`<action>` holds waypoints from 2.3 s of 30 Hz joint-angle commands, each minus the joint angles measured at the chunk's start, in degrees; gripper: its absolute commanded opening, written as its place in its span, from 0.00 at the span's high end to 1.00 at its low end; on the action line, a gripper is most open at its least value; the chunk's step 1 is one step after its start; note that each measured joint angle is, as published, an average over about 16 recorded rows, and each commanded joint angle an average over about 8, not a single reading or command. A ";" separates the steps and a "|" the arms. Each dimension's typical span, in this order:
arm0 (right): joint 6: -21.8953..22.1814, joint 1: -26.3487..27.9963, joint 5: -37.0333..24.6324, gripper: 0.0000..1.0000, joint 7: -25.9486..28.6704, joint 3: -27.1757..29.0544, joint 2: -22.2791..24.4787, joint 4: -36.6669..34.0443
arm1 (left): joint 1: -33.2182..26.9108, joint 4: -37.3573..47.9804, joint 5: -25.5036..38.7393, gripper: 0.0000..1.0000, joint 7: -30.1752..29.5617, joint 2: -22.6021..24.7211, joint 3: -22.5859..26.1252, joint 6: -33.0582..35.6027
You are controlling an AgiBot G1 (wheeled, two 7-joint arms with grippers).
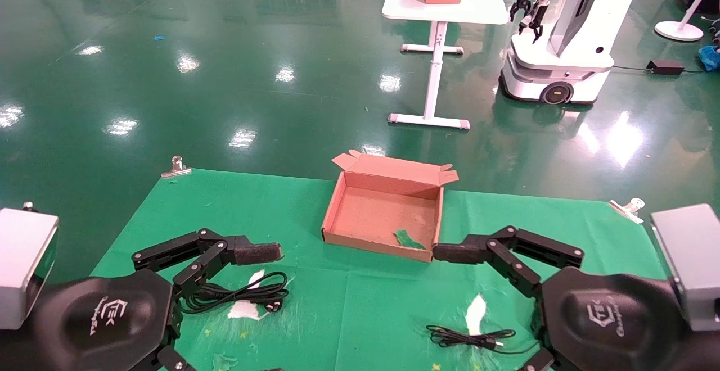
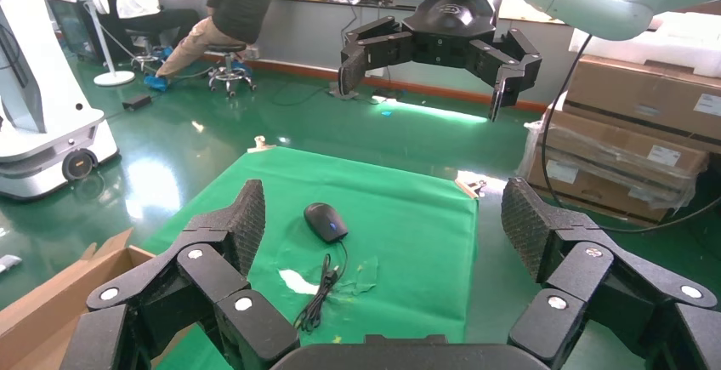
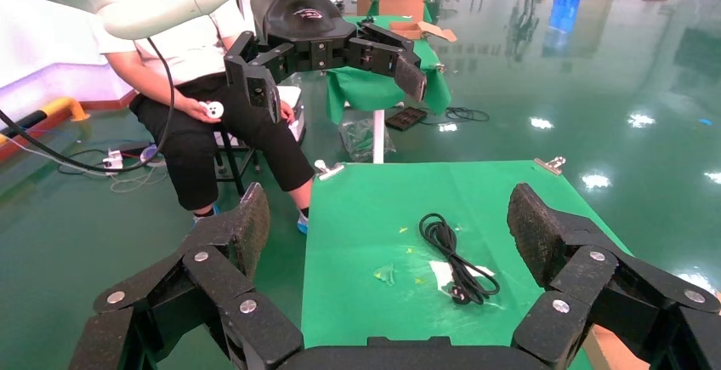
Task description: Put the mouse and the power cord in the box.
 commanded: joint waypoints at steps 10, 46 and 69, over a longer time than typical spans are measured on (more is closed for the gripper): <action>0.00 0.00 0.00 0.00 0.00 0.00 0.00 0.00 | 0.00 0.00 0.00 0.00 0.00 0.00 0.00 0.00; 0.00 0.00 0.00 0.00 0.00 0.00 0.00 0.00 | 0.00 0.00 0.00 0.00 0.00 0.00 0.00 0.00; 0.00 0.00 0.00 0.00 0.00 0.00 0.00 0.00 | 0.00 0.00 0.00 0.00 0.00 0.00 0.00 0.00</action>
